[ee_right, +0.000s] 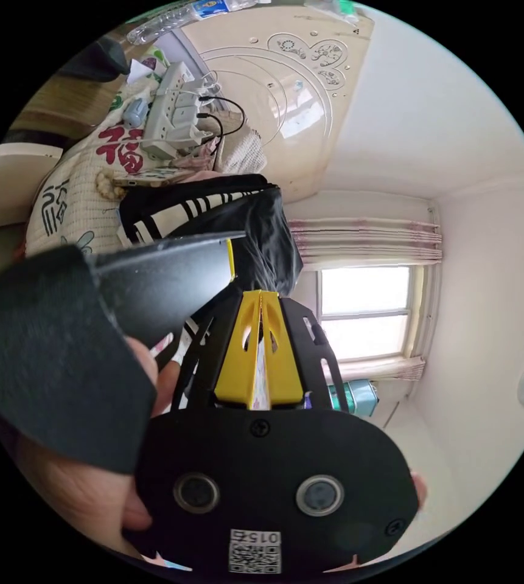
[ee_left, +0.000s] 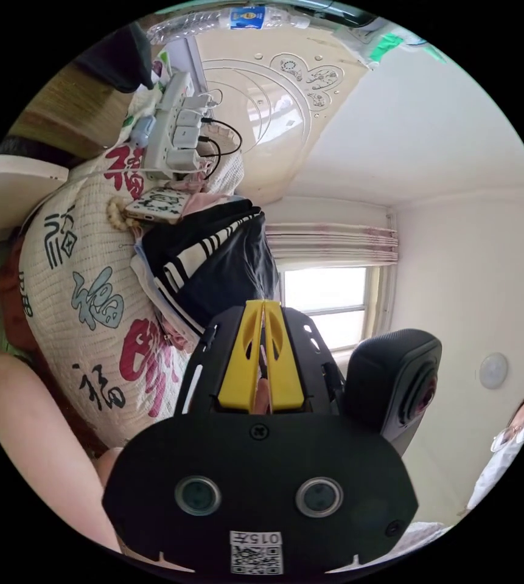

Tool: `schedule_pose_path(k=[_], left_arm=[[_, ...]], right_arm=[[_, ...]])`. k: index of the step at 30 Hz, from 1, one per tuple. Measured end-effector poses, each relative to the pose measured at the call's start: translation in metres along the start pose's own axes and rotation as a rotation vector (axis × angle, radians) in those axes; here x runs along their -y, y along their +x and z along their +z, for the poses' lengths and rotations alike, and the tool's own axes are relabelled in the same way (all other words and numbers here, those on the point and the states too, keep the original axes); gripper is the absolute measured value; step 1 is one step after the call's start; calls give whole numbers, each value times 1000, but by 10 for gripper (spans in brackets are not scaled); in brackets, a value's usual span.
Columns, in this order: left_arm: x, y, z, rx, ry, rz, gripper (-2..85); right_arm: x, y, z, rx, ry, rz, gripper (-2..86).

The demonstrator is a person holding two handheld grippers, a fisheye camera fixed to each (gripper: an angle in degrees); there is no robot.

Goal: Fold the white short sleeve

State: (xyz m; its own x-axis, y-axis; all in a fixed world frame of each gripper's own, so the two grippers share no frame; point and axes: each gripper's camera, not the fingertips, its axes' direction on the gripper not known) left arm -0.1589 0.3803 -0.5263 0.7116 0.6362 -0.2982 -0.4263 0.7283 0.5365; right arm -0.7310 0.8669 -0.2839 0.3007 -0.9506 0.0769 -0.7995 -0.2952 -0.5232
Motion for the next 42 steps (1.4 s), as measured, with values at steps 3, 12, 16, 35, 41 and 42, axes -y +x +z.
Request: schedule_pose_path(k=[3,12,16,35,41,42], left_arm=[[0,3,6,13,9,12,-9],[-18,5,17,-6,-16,-31,-9],[-32,15,12,-11,-13,-23,-9],[-98,56,41,-14,-46,31,-9],[-112,57,52,-27,-74,17,-9],[-113,57,53,-26,-75,17,-9]], right_arm=[[-1,1,4,5,3,13,-10],[-16,2,3,3,-25,-25,-10],[-29,10,-10,-5,-24,-17,-10],[-90,59,-26,-5,-54,48,-10],[-104,69,-29,-17,-85,42,-10],[-105,70,-29,-15,-86,42,-10]])
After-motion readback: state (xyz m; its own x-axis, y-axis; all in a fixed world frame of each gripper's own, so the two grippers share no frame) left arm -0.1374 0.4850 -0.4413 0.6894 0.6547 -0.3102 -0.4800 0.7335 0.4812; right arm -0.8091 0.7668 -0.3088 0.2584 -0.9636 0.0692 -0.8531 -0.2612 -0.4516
